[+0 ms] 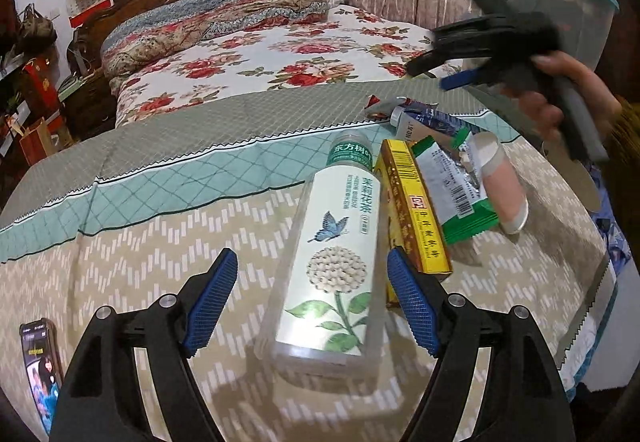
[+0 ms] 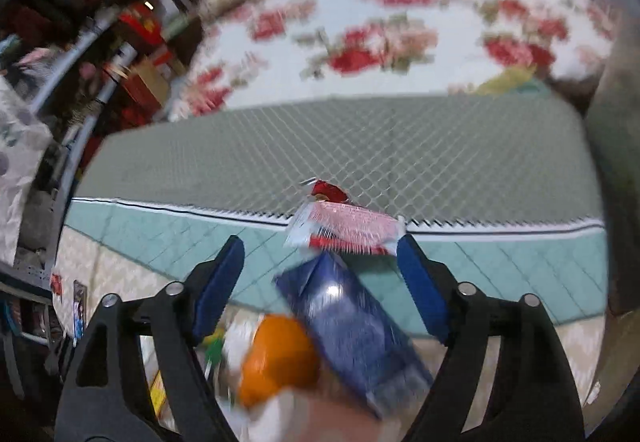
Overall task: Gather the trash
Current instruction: 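Grasp the white-and-red snack packet with the right tool while the left tool grasps the clear bottle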
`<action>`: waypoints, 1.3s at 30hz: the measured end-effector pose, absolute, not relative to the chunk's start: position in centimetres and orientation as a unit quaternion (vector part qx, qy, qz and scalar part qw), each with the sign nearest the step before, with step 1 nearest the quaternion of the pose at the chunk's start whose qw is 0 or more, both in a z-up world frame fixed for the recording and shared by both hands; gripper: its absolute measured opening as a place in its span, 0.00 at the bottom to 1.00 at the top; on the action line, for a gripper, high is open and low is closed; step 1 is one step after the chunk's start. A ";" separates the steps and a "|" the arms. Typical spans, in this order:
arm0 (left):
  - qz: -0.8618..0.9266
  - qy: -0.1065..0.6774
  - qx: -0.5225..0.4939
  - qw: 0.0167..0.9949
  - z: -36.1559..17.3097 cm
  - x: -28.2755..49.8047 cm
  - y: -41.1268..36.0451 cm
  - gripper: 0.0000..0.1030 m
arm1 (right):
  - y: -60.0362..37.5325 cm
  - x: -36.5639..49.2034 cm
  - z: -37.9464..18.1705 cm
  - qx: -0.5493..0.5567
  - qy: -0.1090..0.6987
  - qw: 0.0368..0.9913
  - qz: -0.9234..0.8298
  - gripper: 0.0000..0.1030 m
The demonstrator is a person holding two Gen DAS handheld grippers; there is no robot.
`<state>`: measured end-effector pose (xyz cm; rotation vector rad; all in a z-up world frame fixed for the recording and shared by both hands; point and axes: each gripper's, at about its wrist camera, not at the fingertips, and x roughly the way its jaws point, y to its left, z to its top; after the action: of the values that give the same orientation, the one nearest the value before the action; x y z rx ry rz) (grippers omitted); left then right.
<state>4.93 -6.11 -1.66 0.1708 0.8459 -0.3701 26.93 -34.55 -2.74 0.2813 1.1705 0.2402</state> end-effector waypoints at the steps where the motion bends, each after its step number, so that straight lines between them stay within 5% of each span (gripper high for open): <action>1: -0.182 0.409 0.077 0.891 -1.8 5.1 -6.0 0.74 | -34.4 27.7 -3.3 0.137 0.560 0.810 0.105 0.77; 9: -0.220 0.410 0.061 0.883 -2.8 5.2 -5.3 0.76 | -35.9 30.0 -8.9 0.222 0.622 0.747 0.070 0.74; 12: -0.243 0.411 0.050 0.877 -2.9 5.4 -5.4 0.63 | -34.8 30.5 -9.2 0.239 0.627 0.732 0.117 0.36; 14: -0.256 0.410 0.046 0.875 -2.7 5.1 -5.5 0.54 | -33.2 31.1 -8.5 0.199 0.621 0.749 0.119 0.30; 17: -0.253 0.406 0.048 0.877 -2.7 4.7 -5.4 0.54 | -31.1 31.6 -7.5 0.163 0.608 0.767 0.128 0.15; 23: -0.241 0.412 0.030 0.878 -2.5 4.4 -4.1 0.55 | -28.9 29.4 -2.7 0.119 0.548 0.814 0.152 0.11; 32: -0.207 0.419 0.023 0.884 -2.6 5.0 -4.1 0.79 | -26.6 17.9 3.6 0.116 0.440 0.860 0.233 0.11; 35: -0.205 0.423 0.038 0.882 -3.0 5.2 -5.0 0.79 | -26.4 13.4 3.6 0.117 0.409 0.875 0.232 0.11; 39: -0.205 0.422 0.065 0.881 -4.0 4.8 -6.0 0.61 | -26.9 8.4 1.5 0.136 0.395 0.885 0.205 0.11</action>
<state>4.82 -6.00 -3.97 0.1356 0.8792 -0.4275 8.41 -26.92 1.45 0.2819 0.8213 0.4264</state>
